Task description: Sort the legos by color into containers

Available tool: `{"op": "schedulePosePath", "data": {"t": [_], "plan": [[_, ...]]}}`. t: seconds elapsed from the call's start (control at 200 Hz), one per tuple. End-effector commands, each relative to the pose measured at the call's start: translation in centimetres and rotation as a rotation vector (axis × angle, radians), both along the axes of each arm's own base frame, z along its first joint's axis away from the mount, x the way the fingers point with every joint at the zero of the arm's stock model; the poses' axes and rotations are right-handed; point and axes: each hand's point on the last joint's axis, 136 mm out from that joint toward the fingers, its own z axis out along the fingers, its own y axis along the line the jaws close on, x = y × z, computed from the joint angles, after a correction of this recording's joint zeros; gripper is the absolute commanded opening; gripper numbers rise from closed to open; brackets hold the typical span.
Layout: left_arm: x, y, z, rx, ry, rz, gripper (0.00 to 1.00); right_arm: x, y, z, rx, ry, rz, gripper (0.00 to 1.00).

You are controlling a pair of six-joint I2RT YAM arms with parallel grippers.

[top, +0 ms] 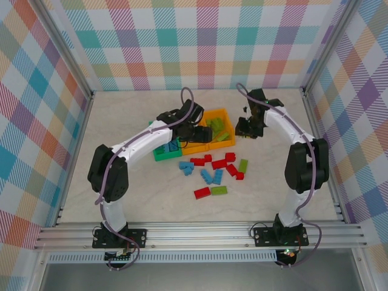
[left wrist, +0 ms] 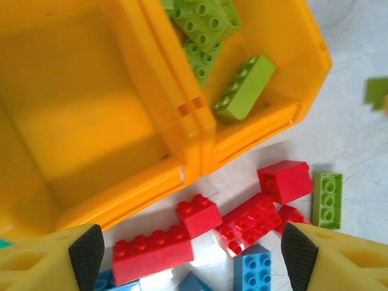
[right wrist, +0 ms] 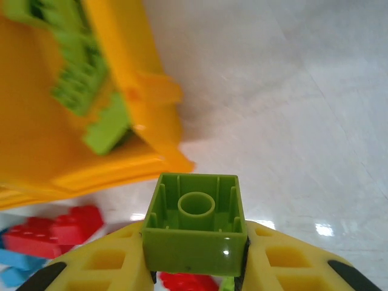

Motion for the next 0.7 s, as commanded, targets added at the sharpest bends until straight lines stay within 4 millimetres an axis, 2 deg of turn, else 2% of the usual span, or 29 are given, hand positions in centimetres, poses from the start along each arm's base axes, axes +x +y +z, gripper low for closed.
{"op": "schedulePosePath", "data": {"t": [0.0,0.105,0.215,0.405,0.49,0.63,0.695], "plan": [[-0.3,1.5,1.2,-0.011,-0.037,0.041,0.8,0.8,2.6,2.9,0.121,-0.029,0.009,0.3],[-1.1,2.8,0.3,0.014,-0.022,0.065,0.82,1.8,5.0,3.6,0.133,-0.031,0.059,0.3],[-2.0,4.0,-0.4,0.038,-0.01,0.091,0.86,2.3,6.9,3.0,0.118,-0.008,0.096,0.31],[-3.6,5.7,-1.6,0.074,0.016,0.12,0.89,3.6,7.4,0.3,0.092,0.077,0.049,0.38],[-4.2,6.3,-1.8,0.077,0.021,0.135,0.92,4.1,7.9,-0.1,0.113,0.076,0.043,0.4],[-4.8,7.2,-2.0,0.087,0.018,0.157,0.96,4.6,8.6,-0.2,0.122,0.06,0.048,0.51],[-5.0,7.5,-2.1,0.092,0.018,0.16,0.97,4.5,8.7,-0.3,0.121,0.067,0.053,0.61]]}}
